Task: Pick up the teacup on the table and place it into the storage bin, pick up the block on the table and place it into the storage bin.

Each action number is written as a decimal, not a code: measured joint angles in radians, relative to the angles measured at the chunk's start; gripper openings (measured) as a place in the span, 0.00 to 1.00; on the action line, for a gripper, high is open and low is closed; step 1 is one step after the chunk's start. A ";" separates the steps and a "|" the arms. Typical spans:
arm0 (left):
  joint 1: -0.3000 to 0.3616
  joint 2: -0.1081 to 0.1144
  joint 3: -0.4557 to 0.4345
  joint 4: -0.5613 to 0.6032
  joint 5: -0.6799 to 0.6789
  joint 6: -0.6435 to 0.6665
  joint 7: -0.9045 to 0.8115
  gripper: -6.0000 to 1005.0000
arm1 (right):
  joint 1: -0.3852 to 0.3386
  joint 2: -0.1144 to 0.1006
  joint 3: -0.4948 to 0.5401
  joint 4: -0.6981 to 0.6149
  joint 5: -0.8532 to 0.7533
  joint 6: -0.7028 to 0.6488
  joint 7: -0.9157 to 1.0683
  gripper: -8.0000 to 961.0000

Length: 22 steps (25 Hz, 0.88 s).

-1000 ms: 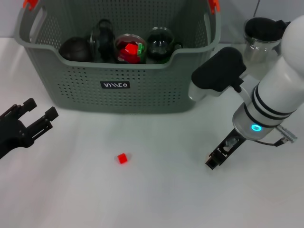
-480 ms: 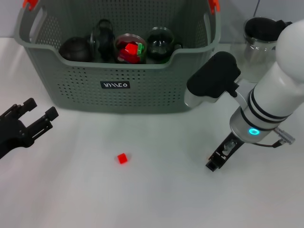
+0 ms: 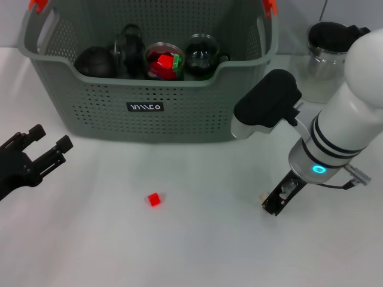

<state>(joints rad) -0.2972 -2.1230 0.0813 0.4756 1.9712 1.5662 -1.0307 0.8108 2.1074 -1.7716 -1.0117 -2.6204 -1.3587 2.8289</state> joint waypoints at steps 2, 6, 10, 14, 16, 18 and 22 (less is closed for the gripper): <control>0.002 0.000 -0.001 0.000 0.000 0.000 0.000 0.75 | -0.001 0.000 0.003 0.000 0.002 -0.001 0.001 0.22; 0.004 0.000 -0.004 0.000 0.000 0.000 0.000 0.75 | -0.015 -0.003 0.022 -0.046 0.005 -0.014 0.002 0.22; 0.006 0.000 -0.006 0.000 0.000 0.000 0.000 0.75 | -0.091 -0.006 0.103 -0.254 0.038 -0.065 -0.025 0.22; 0.006 0.000 -0.006 0.000 0.000 0.001 0.000 0.75 | -0.145 -0.007 0.220 -0.442 0.205 -0.122 -0.110 0.22; 0.006 0.000 -0.006 0.000 0.000 0.001 0.000 0.75 | -0.157 -0.008 0.275 -0.480 0.324 -0.137 -0.167 0.22; 0.006 0.000 -0.006 0.000 0.000 0.005 -0.001 0.75 | -0.161 -0.008 0.315 -0.492 0.422 -0.140 -0.208 0.22; 0.006 0.000 -0.006 0.001 0.000 0.008 -0.003 0.75 | -0.155 -0.008 0.386 -0.496 0.485 -0.082 -0.220 0.22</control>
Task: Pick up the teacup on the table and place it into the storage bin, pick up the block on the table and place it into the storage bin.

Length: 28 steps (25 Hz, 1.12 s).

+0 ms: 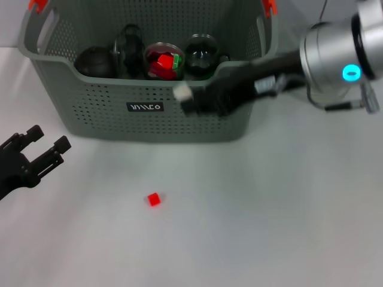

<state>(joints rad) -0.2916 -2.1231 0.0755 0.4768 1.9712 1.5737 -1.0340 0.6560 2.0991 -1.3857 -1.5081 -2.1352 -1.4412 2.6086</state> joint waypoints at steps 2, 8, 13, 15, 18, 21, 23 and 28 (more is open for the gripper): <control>-0.002 0.000 0.001 0.000 0.000 0.000 -0.002 0.75 | 0.016 0.001 0.011 0.002 0.001 0.059 -0.001 0.22; -0.007 0.001 0.004 -0.001 0.000 0.000 -0.006 0.75 | 0.166 0.001 -0.021 0.093 -0.067 0.252 0.008 0.22; -0.007 -0.001 0.004 -0.001 0.000 0.001 -0.006 0.75 | 0.391 0.000 -0.008 0.356 -0.263 0.418 0.087 0.22; -0.007 -0.001 0.004 -0.001 0.000 0.002 -0.006 0.75 | 0.486 0.000 0.022 0.496 -0.336 0.473 0.103 0.22; -0.008 -0.001 0.004 -0.001 0.000 0.002 -0.006 0.75 | 0.624 -0.001 0.086 0.694 -0.427 0.532 0.106 0.22; -0.008 -0.001 0.004 -0.001 0.000 0.002 -0.006 0.75 | 0.740 -0.006 0.165 0.876 -0.523 0.612 0.110 0.22; -0.010 -0.002 0.004 -0.001 0.000 0.001 -0.006 0.75 | 0.754 -0.006 0.175 0.902 -0.534 0.634 0.110 0.22; -0.016 -0.002 0.004 -0.003 0.000 -0.003 -0.006 0.75 | 0.778 0.000 0.174 0.967 -0.538 0.708 0.110 0.24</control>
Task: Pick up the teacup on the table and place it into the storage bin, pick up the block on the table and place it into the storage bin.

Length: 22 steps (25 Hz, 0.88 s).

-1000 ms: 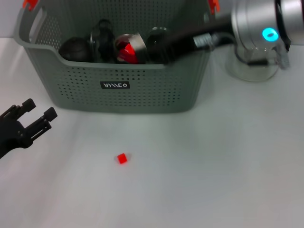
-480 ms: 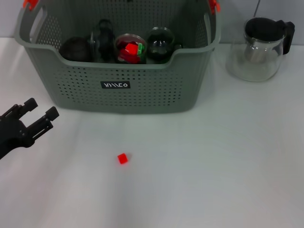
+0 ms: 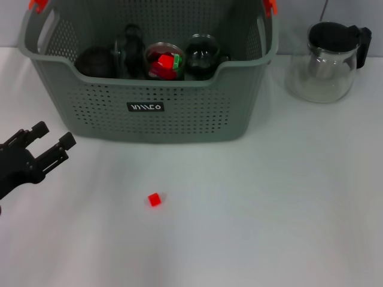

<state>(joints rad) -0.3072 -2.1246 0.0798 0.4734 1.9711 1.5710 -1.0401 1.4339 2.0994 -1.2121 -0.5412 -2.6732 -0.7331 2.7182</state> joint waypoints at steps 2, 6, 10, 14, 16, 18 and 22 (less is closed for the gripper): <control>-0.001 0.000 0.000 0.000 0.000 0.000 0.000 0.75 | 0.005 -0.002 0.003 0.021 0.001 0.010 0.003 0.25; -0.002 0.000 0.000 -0.001 0.000 -0.002 0.000 0.75 | 0.010 -0.004 0.005 0.033 0.000 0.008 0.001 0.27; -0.003 0.000 0.000 -0.001 0.000 -0.004 0.000 0.75 | 0.009 -0.002 0.000 0.026 0.002 0.003 -0.005 0.30; -0.003 0.000 0.000 -0.001 0.000 -0.002 0.000 0.75 | 0.007 -0.002 0.004 0.014 0.003 -0.005 -0.005 0.32; -0.002 0.003 -0.003 -0.001 0.000 0.001 -0.001 0.75 | -0.007 -0.001 0.002 -0.020 0.005 -0.008 -0.010 0.34; -0.003 0.005 -0.003 -0.001 -0.001 0.004 -0.003 0.75 | -0.052 0.004 -0.005 -0.095 0.035 -0.011 -0.039 0.45; -0.004 0.006 -0.001 -0.001 0.000 0.004 -0.004 0.75 | -0.268 0.004 -0.053 -0.362 0.312 -0.039 -0.227 0.63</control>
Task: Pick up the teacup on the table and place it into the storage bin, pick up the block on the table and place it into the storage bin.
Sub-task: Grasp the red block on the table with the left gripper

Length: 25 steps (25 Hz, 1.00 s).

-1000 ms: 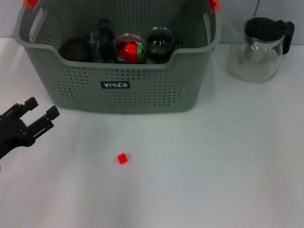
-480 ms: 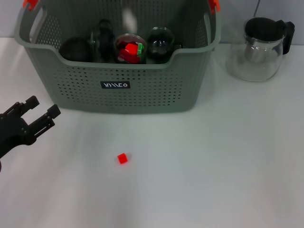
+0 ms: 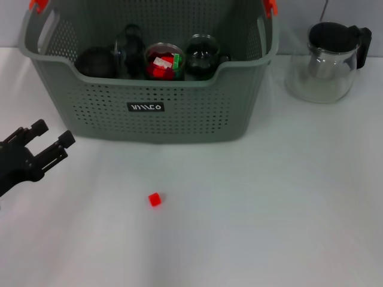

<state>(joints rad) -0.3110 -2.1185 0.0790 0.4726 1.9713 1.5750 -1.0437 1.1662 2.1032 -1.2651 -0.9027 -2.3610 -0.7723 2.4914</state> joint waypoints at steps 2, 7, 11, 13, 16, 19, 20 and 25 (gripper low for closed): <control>0.002 0.000 0.000 0.001 0.000 0.000 0.000 0.75 | -0.131 -0.004 -0.010 -0.117 0.228 -0.030 -0.139 0.66; 0.005 0.002 -0.004 0.008 -0.002 0.002 -0.001 0.75 | -0.515 -0.005 -0.005 -0.290 0.837 -0.279 -0.668 0.71; 0.006 0.004 -0.004 0.008 0.000 -0.008 -0.002 0.75 | -0.767 -0.006 0.046 -0.235 1.071 -0.557 -0.973 0.71; 0.007 0.003 0.000 0.008 0.001 -0.008 -0.002 0.75 | -0.858 -0.007 0.105 -0.167 1.077 -0.704 -1.066 0.71; 0.007 0.003 0.004 0.014 0.016 0.002 0.001 0.75 | -0.926 -0.010 0.226 -0.077 0.984 -0.849 -1.143 0.71; 0.007 0.004 0.040 0.057 0.079 0.042 -0.022 0.75 | -0.947 -0.014 0.358 -0.042 0.844 -0.923 -1.127 0.71; 0.006 0.005 0.091 0.124 0.118 0.085 -0.087 0.75 | -0.946 -0.016 0.391 -0.039 0.804 -0.947 -1.115 0.71; 0.002 -0.011 0.268 0.435 0.203 0.254 -0.345 0.75 | -0.909 -0.019 0.497 -0.040 0.625 -1.030 -1.055 0.72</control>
<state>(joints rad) -0.3089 -2.1298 0.3473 0.9080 2.1743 1.8286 -1.3886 0.2576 2.0846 -0.7681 -0.9425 -1.7358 -1.8025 1.4360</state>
